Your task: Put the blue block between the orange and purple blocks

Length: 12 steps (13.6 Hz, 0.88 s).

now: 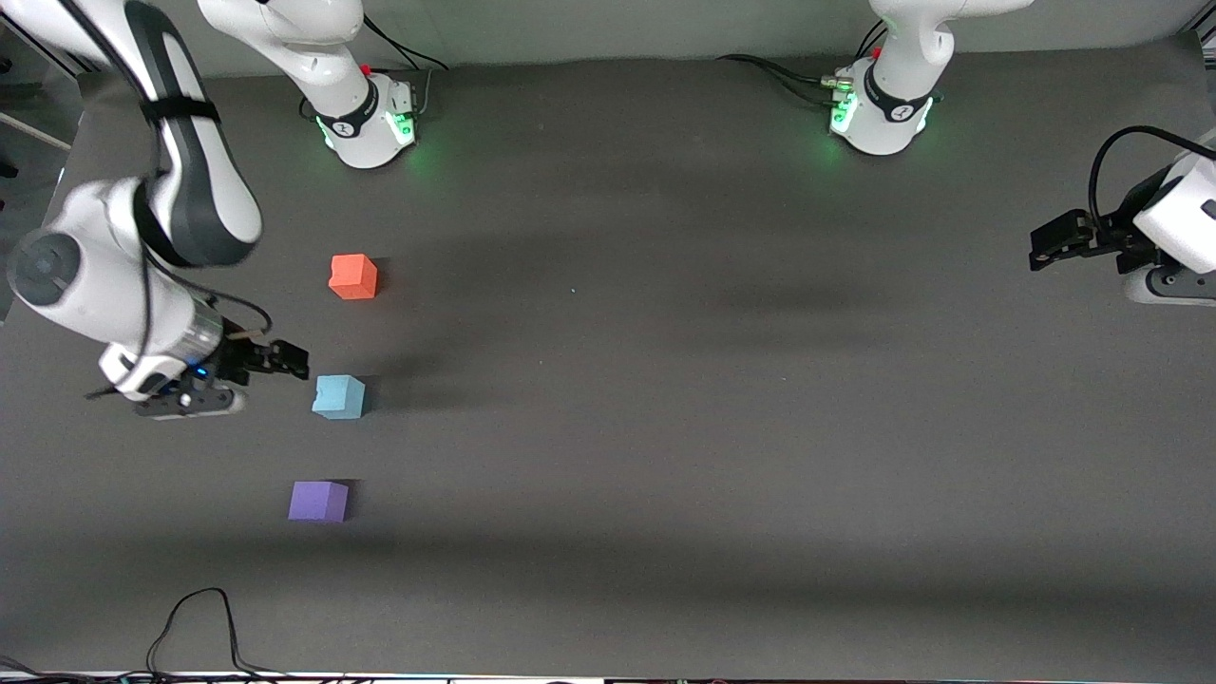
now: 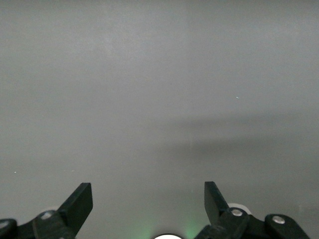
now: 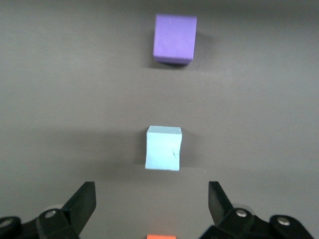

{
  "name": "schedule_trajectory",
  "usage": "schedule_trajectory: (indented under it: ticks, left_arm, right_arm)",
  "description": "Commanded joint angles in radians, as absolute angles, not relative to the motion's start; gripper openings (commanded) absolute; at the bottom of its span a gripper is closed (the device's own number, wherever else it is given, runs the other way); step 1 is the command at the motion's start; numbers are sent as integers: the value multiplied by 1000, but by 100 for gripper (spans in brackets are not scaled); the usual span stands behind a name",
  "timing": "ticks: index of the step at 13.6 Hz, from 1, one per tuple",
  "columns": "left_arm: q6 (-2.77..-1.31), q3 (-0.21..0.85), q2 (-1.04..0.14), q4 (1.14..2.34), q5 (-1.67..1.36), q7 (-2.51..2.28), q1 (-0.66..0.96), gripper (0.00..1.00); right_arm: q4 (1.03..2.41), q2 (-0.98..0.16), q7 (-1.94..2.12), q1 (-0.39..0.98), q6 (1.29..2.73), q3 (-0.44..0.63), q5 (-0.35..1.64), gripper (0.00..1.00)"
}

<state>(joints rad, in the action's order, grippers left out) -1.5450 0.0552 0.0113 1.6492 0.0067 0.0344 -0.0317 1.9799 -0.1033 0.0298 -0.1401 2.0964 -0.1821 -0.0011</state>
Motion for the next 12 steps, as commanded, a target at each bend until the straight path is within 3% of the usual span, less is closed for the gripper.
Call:
schedule_trajectory:
  ticks: [1,4,9,12]
  left_arm:
    - [-1526,51,6,1632,2,9,-21,100]
    - [-1526,51,6,1632,2,8,-21,100]
    - [-1528,51,6,1632,2,8,-21,100]
    - [-1529,51,6,1632,2,8,-21,100]
  right_arm:
    - [1803,-22,64,-92,1808,-166,-2,100]
    - [1646,11,55,96,1613,-8,-2,100]
    - [1658,52,57,280,1609,165,6,100]
    - [1666,55,57,287,1609,173,79,100]
